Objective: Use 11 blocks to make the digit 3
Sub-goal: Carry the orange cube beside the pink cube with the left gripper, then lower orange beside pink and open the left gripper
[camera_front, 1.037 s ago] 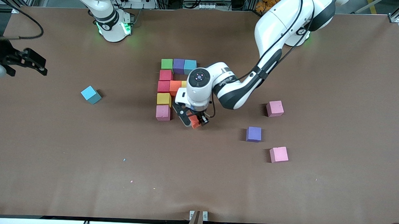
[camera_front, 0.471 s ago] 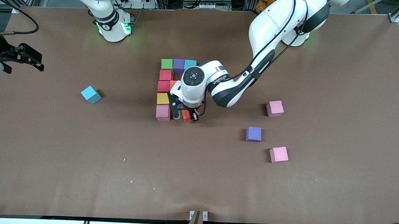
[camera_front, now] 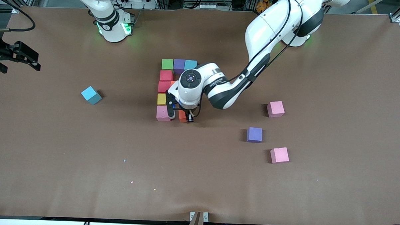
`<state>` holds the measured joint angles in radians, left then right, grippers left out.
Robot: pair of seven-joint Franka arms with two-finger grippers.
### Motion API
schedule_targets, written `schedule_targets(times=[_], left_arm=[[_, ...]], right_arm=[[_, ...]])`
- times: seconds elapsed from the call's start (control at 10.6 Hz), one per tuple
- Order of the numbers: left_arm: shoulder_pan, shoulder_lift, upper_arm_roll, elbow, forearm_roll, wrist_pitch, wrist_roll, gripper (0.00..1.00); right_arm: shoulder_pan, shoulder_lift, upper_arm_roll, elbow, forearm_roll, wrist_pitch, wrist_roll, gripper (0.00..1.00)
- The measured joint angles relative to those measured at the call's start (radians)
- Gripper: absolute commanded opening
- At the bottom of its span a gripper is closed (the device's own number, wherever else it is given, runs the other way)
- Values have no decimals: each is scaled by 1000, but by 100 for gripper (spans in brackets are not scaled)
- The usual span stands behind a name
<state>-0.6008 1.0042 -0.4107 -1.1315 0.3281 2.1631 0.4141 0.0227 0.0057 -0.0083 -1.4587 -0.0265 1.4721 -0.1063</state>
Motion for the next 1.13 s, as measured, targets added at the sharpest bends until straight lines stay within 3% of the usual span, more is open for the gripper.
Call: schedule_targets(times=[1.13], left_arm=[[-58,79,11,70,0,28,49,31]], right_arm=[[-1,18,-3,2,0,3,-1,100]])
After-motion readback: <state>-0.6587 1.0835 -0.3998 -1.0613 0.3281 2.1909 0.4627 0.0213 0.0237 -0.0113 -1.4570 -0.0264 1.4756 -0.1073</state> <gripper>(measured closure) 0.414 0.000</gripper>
